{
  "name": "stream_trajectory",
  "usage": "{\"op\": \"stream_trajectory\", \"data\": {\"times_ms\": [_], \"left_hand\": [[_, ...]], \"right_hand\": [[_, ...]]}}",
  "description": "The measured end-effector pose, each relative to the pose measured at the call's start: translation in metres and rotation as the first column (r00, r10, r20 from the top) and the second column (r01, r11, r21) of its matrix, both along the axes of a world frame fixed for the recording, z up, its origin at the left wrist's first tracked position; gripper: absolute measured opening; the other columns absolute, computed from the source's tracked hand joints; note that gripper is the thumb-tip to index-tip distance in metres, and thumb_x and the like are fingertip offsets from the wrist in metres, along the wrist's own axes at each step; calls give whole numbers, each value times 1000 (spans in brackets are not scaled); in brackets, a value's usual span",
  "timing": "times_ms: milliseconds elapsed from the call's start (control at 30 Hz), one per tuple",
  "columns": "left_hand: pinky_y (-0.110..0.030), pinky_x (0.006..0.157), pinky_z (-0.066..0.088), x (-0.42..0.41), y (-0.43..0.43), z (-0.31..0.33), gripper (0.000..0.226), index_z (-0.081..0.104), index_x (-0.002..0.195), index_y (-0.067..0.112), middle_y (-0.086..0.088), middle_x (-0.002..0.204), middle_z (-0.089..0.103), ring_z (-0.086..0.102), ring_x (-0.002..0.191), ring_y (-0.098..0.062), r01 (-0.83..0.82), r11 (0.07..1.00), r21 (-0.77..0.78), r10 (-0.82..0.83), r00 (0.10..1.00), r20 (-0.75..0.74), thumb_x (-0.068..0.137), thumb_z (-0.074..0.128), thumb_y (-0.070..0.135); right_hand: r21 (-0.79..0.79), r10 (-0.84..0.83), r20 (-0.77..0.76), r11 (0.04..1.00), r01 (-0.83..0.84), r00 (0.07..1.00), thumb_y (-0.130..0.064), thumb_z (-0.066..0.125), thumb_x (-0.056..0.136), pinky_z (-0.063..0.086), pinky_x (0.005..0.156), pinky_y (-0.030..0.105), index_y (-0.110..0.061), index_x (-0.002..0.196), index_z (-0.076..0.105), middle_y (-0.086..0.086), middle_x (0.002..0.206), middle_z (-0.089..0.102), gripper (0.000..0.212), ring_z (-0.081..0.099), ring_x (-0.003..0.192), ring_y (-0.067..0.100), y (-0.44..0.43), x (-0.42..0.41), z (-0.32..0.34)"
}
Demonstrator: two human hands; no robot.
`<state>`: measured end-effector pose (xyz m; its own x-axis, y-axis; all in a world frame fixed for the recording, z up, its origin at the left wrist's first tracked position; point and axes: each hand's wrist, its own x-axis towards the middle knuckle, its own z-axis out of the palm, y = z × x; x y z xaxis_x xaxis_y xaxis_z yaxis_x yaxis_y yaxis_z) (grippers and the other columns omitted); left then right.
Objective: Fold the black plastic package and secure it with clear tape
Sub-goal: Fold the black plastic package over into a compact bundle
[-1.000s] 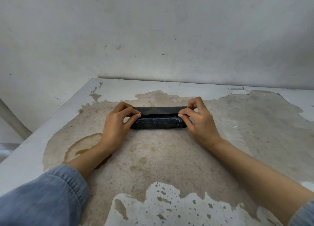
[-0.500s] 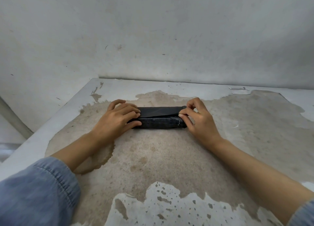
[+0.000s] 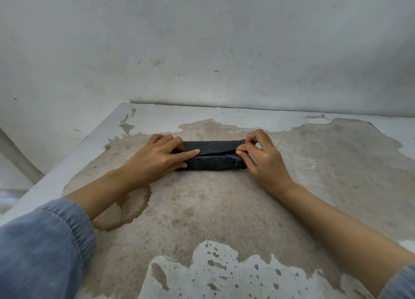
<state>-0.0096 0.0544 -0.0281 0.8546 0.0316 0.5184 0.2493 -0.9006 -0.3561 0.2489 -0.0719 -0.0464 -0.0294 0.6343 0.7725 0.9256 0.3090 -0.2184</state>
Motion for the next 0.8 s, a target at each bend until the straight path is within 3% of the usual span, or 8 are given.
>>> {"op": "stream_trajectory", "data": {"times_ms": [200,433,533,633,700,800], "left_hand": [[-37,72,43,-1,3,-9,39,49,135,18,-11,92,61,52,79,-23,46,996,71,-49,998,41,96,51,21],[-35,75,38,0,6,-10,39,46,135,18,-11,91,62,54,78,-23,53,993,104,-58,997,46,96,52,20],[-36,75,38,0,5,-10,40,46,135,18,-11,91,62,54,79,-24,56,993,107,-62,997,49,96,53,19],[-35,74,38,0,4,-10,39,46,135,18,-12,92,63,55,80,-25,58,993,102,-63,997,50,97,52,19],[-35,73,38,-1,3,-10,38,47,135,18,-12,92,63,55,80,-25,57,994,98,-62,997,50,96,52,19],[-36,74,39,-1,1,-11,37,54,134,15,-13,93,63,54,81,-25,42,996,79,-47,997,60,96,52,18]], "right_hand": [[-9,8,18,1000,-8,1000,-11,60,89,42,66,17,-1,83,66,9,90,51,14,45,82,12,-1,1,0],[5,38,172,999,-39,984,-16,63,89,42,71,19,0,89,70,10,89,56,18,46,84,18,-8,10,2],[36,23,263,999,-34,964,-23,65,88,42,73,27,-1,84,68,9,87,60,23,49,85,21,-7,10,4],[-30,71,278,997,-65,958,-24,63,89,43,76,28,-4,78,63,7,85,61,23,54,81,22,-4,10,8],[-85,120,269,991,-101,956,-24,61,89,47,69,28,-4,79,62,6,81,60,23,55,76,22,-4,11,11],[-152,121,263,985,-83,957,-31,58,87,49,63,27,-7,95,64,4,82,58,26,52,78,18,-1,8,17]]}}
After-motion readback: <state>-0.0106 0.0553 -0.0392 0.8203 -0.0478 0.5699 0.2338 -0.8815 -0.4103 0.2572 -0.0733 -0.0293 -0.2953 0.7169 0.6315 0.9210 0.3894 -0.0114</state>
